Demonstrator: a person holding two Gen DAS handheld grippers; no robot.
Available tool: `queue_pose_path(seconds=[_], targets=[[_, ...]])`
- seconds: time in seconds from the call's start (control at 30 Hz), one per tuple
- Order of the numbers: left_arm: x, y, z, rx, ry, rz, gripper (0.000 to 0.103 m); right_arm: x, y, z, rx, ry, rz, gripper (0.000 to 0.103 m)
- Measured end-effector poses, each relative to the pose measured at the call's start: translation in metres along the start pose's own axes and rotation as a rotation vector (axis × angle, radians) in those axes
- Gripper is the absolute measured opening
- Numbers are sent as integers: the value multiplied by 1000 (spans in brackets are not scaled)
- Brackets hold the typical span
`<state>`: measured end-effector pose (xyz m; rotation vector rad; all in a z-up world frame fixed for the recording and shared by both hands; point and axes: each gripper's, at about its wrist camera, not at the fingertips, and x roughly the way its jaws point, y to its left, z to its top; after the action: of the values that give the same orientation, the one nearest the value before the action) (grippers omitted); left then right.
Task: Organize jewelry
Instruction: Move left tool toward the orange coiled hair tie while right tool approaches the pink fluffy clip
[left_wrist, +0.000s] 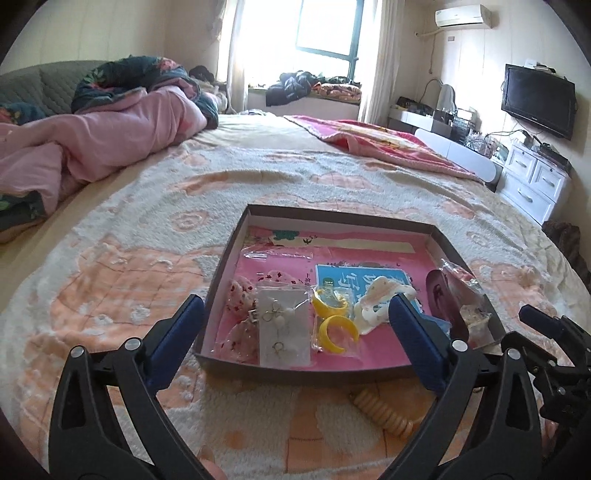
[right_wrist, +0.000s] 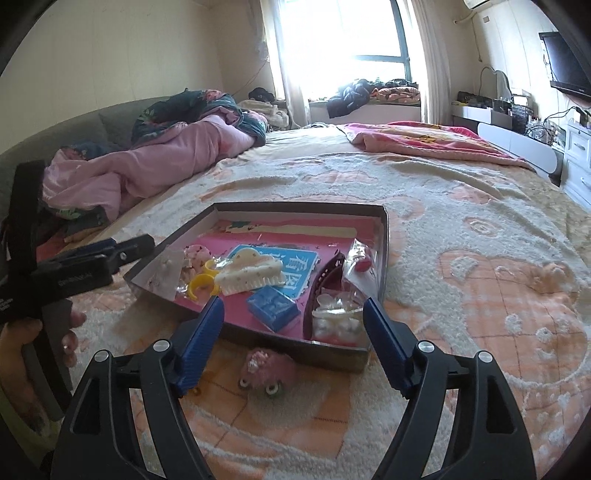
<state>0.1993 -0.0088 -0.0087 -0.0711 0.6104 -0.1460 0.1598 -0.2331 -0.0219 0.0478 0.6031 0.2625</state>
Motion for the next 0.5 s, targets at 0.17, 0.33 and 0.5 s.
queue_pose_path(seconds=[0.17,0.33,0.5], targets=[[-15,1,-7,-3,-14,0,91,-5,1,-8,-7,14,-2,75],[-22,5,-24,-14,30,7,91,-10,3,-18,-24,31,-6,75],[-21,9,-38,-55,97,-18,91,-7,5,-27,-38,60,-5,75]])
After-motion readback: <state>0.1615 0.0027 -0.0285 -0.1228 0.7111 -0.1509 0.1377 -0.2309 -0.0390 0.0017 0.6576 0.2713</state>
